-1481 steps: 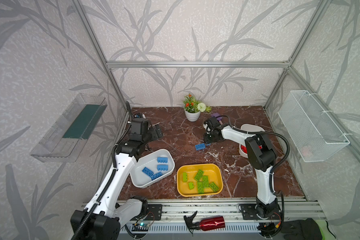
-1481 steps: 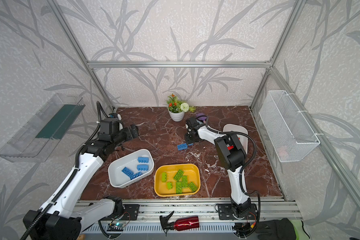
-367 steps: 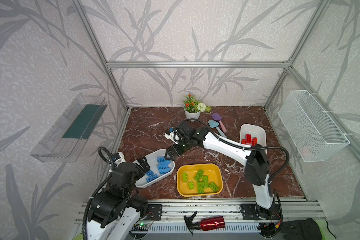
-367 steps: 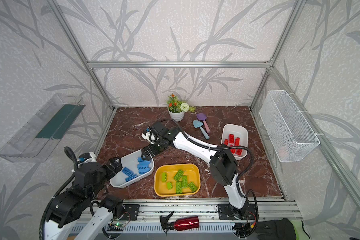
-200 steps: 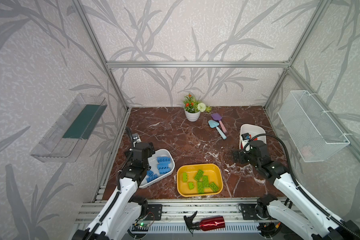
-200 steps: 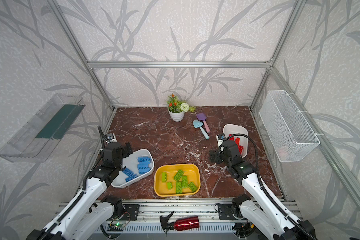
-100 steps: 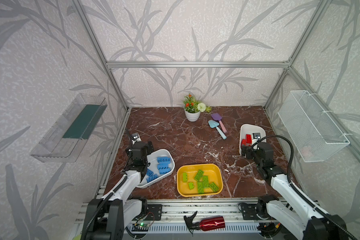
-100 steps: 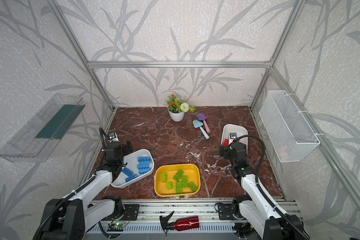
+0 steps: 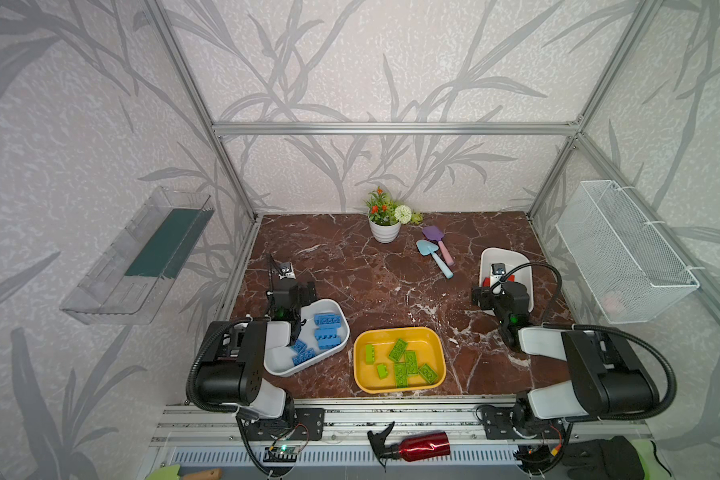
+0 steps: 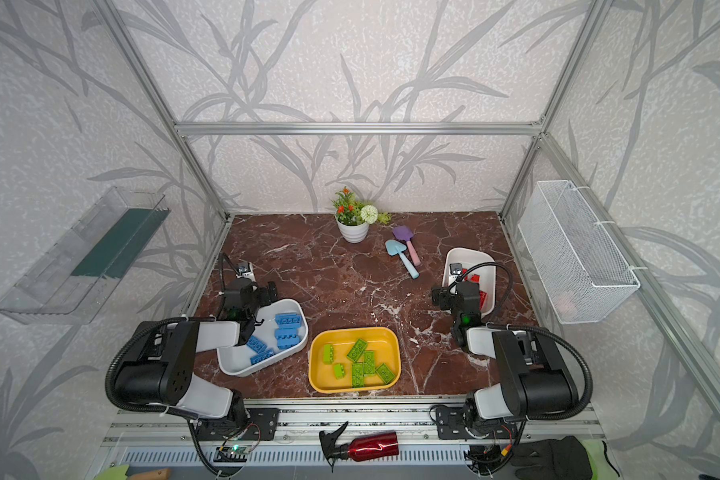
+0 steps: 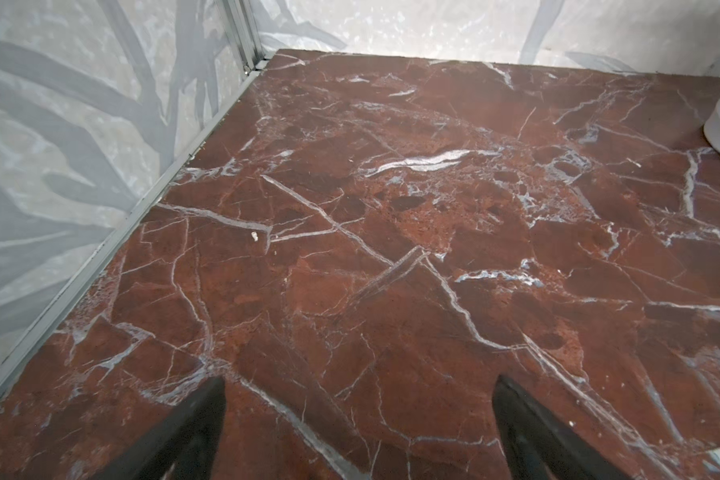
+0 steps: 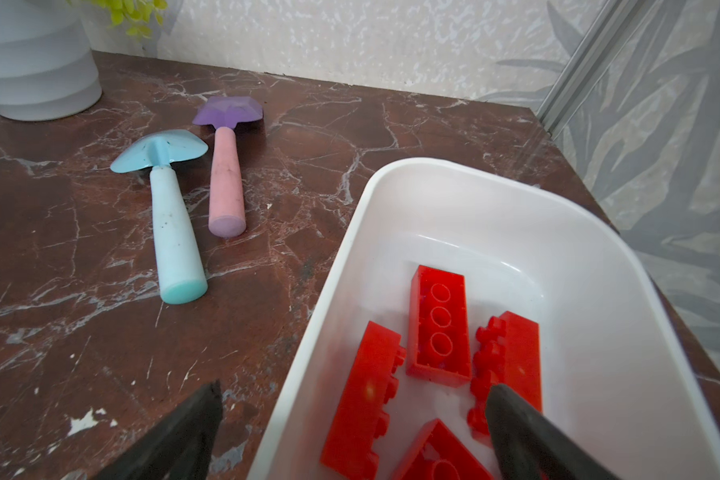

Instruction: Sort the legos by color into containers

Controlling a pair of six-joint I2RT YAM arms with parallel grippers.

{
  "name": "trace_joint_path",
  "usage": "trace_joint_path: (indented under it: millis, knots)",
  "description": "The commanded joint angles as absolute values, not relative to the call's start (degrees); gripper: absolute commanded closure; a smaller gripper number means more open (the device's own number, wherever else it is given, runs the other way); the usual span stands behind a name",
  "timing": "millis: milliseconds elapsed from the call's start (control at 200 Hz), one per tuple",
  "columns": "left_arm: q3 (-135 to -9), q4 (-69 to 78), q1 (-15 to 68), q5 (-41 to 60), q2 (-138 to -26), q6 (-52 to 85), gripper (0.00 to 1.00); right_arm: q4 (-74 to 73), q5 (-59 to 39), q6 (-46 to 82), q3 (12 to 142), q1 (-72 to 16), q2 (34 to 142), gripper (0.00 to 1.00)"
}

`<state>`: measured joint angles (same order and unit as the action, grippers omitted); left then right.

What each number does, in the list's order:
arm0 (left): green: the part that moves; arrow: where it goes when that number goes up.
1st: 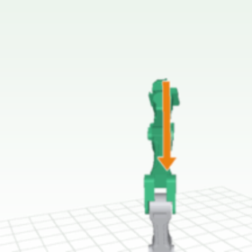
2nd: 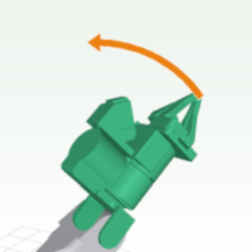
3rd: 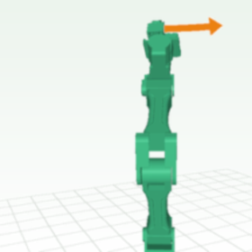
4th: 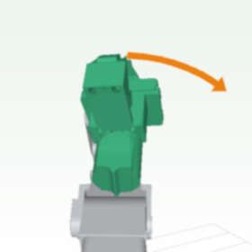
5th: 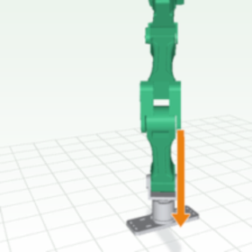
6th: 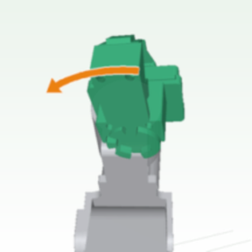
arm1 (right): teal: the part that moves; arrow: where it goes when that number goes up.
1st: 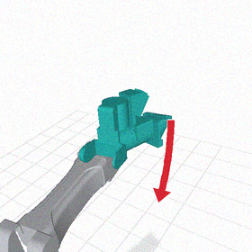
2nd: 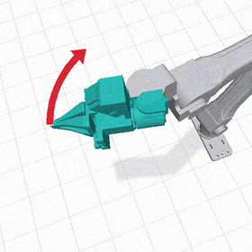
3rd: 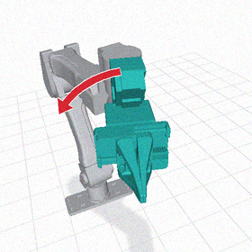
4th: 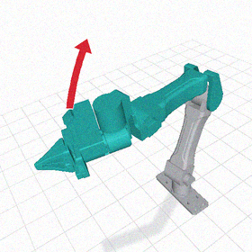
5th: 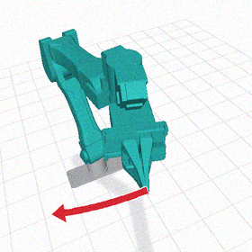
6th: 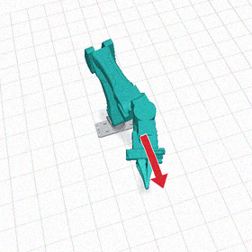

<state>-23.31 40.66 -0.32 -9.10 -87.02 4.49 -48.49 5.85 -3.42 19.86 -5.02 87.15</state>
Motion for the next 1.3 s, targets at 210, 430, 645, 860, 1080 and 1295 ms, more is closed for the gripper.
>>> trace_joint_path:
  millis: [210,430,645,860,1080,1295]
  knots:
    - [-24.18,44.08,-1.49,-5.63,-86.93,3.07,0.01,-59.00,1.50,-2.81,20.66,-4.67,91.64,0.01]
    - [-24.13,44.10,-1.48,-5.63,-86.99,3.07,0.01,-55.97,2.93,-2.19,20.93,-4.66,90.30,0.01]
    - [-24.15,44.05,-1.47,-5.63,-86.92,3.08,0.01,-58.63,3.52,-2.24,20.27,-4.68,91.01,0.01]
    - [-24.16,44.12,-1.44,-5.68,-87.00,2.99,0.01,-57.87,3.56,-2.20,20.38,-4.66,90.75,0.01]
    - [-24.17,44.04,-1.47,-5.72,-86.90,2.99,0.01,-58.19,3.52,-2.20,20.31,-4.66,90.78,0.01]
    - [-24.17,44.12,-1.34,-5.73,-86.92,2.89,0.01,-58.10,3.52,-2.20,20.32,-4.72,90.73,0.01]
